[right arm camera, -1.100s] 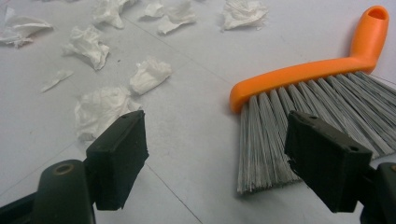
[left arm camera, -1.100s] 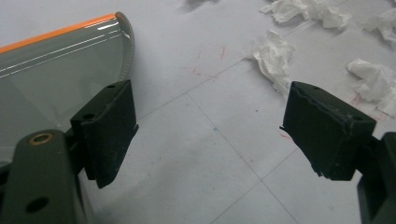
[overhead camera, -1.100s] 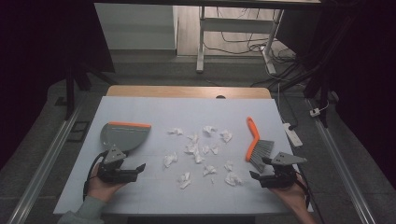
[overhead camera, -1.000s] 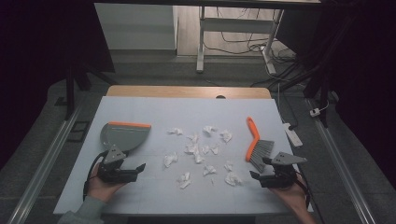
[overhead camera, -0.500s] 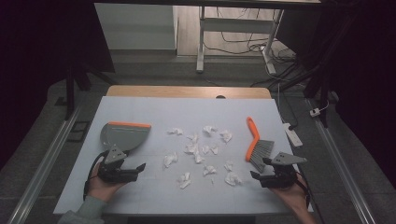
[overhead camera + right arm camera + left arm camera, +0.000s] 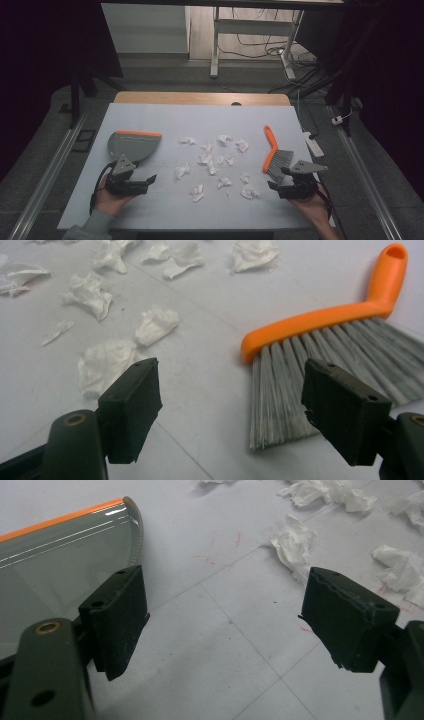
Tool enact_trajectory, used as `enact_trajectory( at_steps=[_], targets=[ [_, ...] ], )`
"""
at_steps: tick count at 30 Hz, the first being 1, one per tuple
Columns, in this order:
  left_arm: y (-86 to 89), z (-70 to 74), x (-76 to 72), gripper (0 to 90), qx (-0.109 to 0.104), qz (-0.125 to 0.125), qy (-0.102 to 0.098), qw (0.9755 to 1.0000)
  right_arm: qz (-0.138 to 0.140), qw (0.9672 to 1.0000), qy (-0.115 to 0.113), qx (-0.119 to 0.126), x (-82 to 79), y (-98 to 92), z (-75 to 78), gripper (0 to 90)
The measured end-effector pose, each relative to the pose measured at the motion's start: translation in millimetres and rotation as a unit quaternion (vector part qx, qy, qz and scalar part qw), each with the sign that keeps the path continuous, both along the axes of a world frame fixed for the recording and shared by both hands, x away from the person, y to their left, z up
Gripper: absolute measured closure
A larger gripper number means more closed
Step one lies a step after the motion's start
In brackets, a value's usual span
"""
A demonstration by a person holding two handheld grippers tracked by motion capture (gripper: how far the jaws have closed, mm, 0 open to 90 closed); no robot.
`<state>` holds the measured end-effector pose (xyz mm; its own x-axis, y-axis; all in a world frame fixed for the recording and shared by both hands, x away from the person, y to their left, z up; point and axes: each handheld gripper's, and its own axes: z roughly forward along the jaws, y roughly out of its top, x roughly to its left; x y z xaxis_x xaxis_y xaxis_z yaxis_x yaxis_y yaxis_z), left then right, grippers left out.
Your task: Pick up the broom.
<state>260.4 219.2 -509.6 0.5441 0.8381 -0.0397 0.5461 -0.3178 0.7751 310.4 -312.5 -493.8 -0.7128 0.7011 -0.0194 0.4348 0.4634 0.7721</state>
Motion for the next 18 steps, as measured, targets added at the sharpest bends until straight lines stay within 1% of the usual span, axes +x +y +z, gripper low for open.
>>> enact_trajectory(
  at_steps=[5, 6, 7, 8, 11, 12, 13, 14, 15, 16, 18],
  targets=[
    [-2.6, -0.1, 0.3, 19.2, 0.004, -0.005, 0.0, 1.0, -0.018, 0.9997, -0.002, -0.015, 8.4, 6.9, 16.1, 24.8],
    [-2.8, 0.1, 0.1, 19.2, 0.003, -0.005, 0.0, 1.0, -0.03, 0.9991, 0.003, -0.029, 14.6, 10.0, 21.0, 25.0],
    [-2.8, 0.4, -0.2, 19.2, 0.003, -0.005, -0.001, 1.0, -0.03, 0.9991, 0.003, -0.029, 14.6, 10.0, 21.0, 25.0],
    [-2.6, 0.6, -0.5, 19.2, 0.002, -0.004, -0.002, 1.0, -0.031, 0.999, 0.005, -0.031, 18.0, 11.1, 23.3, 25.2],
    [-1.9, 1.6, -1.4, 19.2, 0.001, -0.002, -0.004, 1.0, -0.049, 0.9977, 0.017, -0.044, 30.2, 14.6, 30.6, 25.3],
    [-1.9, 1.8, -1.5, 19.2, 0.001, -0.002, -0.005, 1.0, -0.063, 0.9962, 0.022, -0.056, 41.8, 16.0, 36.1, 25.5],
    [-2.1, 1.7, -1.4, 19.2, 0.002, -0.002, -0.005, 1.0, -0.063, 0.9962, 0.022, -0.056, 41.8, 16.0, 36.1, 25.5],
    [-2.4, 1.6, -1.2, 19.2, 0.002, -0.003, -0.005, 1.0, -0.082, 0.9936, 0.038, -0.068, 58.4, 17.0, 40.6, 25.5],
    [-3.0, 1.5, -1.0, 19.2, 0.004, -0.003, -0.005, 1.0, -0.082, 0.9936, 0.038, -0.068, 58.4, 17.0, 40.6, 25.6],
    [-3.6, 1.4, -0.6, 19.2, 0.004, -0.004, -0.005, 1.0, -0.092, 0.9921, 0.046, -0.071, 67.6, 17.1, 42.3, 26.1],
    [-4.5, 1.1, -0.2, 19.2, 0.006, -0.008, -0.005, 0.9999, -0.111, 0.9884, 0.071, -0.075, 86.8, 17.5, 43.5, 26.7]
  ],
)
